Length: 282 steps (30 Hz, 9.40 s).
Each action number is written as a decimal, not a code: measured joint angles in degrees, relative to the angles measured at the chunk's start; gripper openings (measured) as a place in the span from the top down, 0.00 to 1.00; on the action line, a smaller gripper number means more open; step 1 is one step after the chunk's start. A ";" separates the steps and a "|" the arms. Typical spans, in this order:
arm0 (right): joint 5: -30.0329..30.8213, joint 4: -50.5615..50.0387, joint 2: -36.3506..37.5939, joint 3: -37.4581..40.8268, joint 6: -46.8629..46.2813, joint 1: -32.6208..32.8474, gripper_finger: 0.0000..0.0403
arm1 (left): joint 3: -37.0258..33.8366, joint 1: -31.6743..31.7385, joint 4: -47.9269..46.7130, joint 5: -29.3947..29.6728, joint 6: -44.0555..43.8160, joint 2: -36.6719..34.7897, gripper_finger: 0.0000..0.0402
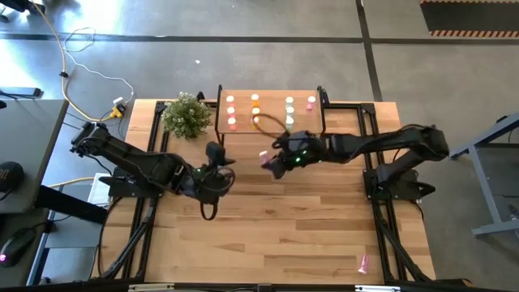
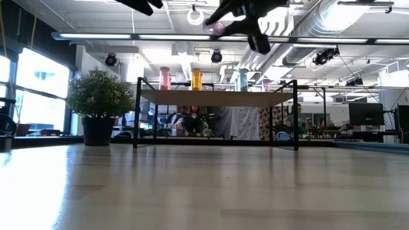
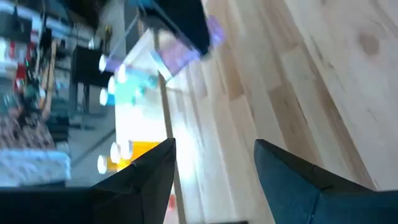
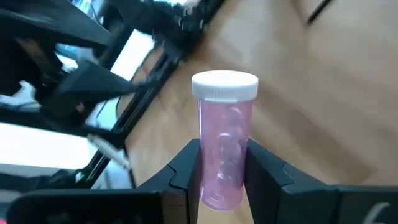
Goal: Pick and place medicine bottles onto shelf by color
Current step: Put the top violet pill bottle on the shelf aligned with the other violet pill bottle
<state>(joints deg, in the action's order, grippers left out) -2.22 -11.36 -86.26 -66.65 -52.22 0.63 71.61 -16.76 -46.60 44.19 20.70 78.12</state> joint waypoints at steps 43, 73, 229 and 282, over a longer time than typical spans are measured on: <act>66.86 -41.31 24.81 0.02 2.15 1.59 0.79 | -0.02 21.26 0.50 -7.90 -20.52 -5.28 0.49; 85.55 -46.35 -6.70 0.04 -41.71 14.40 0.79 | -0.07 24.13 3.56 -6.12 -10.44 -8.74 0.49; 71.79 -55.17 -12.61 -0.91 -46.70 -3.85 0.45 | -0.02 26.21 4.42 -6.54 -5.52 -12.76 0.49; 56.86 -74.14 -3.31 -40.27 7.24 -13.88 0.45 | -0.02 26.22 4.42 -11.59 -5.53 -12.76 0.49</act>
<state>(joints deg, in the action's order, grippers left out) 54.63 -85.49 -89.57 -106.92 -44.98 -13.25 71.59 9.46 -42.17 32.61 15.17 65.36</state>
